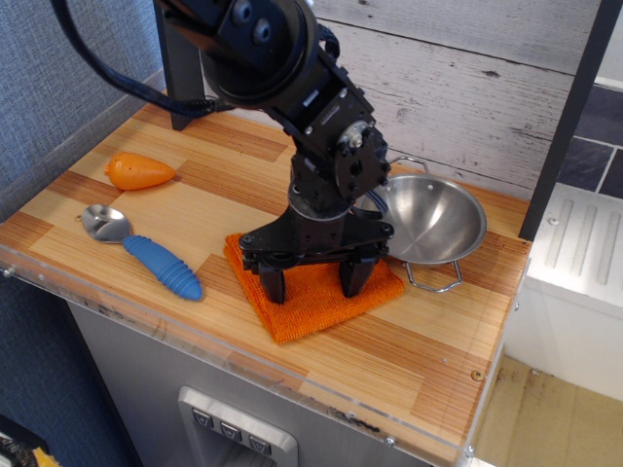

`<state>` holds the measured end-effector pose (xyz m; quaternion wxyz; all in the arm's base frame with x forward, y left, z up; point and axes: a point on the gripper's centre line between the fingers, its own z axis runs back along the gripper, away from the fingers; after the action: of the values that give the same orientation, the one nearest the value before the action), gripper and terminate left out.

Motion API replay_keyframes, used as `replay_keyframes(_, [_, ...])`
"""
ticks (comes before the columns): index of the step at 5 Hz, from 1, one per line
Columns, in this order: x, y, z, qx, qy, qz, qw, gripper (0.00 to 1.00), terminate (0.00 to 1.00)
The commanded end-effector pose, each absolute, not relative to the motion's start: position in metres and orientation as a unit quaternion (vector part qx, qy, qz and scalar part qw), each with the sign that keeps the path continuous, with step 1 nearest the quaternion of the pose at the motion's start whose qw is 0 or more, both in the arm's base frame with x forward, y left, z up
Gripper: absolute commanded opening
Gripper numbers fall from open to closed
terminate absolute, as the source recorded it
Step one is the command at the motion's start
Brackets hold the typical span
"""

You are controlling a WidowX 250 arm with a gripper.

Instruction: Slide the towel to the back left corner of the table

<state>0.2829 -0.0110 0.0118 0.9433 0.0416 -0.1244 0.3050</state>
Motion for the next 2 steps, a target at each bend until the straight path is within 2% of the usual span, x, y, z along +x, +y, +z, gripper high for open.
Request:
replay_keyframes(1, [0.304, 0.014, 0.02, 0.039, -0.143, 0.322, 0.935, 1.0, 0.0])
replay_keyframes(2, [0.318, 0.033, 0.023, 0.045, -0.146, 0.33, 0.932, 1.0, 0.0])
